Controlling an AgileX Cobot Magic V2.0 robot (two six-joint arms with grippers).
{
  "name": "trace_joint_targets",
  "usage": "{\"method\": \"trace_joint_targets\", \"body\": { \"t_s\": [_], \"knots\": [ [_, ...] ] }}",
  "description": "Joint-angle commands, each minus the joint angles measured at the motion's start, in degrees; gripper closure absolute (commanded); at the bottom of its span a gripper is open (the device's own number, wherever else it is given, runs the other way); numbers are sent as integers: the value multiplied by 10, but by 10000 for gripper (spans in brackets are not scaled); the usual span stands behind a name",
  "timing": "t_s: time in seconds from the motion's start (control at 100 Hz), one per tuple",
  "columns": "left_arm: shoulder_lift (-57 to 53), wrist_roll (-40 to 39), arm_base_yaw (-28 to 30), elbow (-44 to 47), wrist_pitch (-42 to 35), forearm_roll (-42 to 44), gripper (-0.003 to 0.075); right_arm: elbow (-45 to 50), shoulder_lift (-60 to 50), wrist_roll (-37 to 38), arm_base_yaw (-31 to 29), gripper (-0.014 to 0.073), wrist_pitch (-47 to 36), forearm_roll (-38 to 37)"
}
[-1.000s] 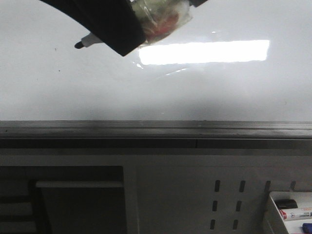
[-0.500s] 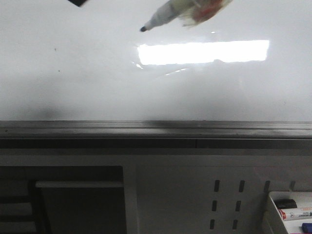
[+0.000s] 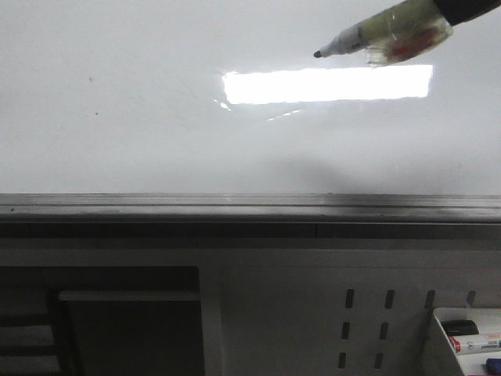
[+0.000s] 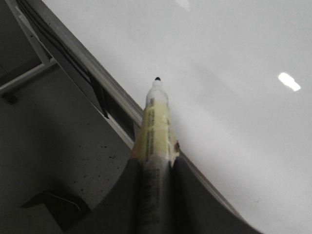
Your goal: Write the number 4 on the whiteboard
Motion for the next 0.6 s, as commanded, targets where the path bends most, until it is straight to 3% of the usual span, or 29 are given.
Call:
{"method": "trace_joint_targets", "body": {
  "t_s": [0.0, 0.34, 0.44, 0.54, 0.59],
  "knots": [
    [-11, -8, 4, -8, -64, -22, 282, -32, 7, 21, -3, 659, -21, 26],
    [-4, -8, 4, -8, -68, -22, 282, -181, 140, 103, 11, 659, 123, 24],
    [-4, -8, 4, -8, -66, -22, 282, -192, 151, 116, 60, 659, 92, 6],
    [-4, -8, 4, -8, -66, -22, 282, -192, 159, 204, 81, 659, 49, -91],
    [-4, -8, 4, -8, -66, -22, 282, -192, 164, 210, 80, 659, 38, -100]
  ]
}}
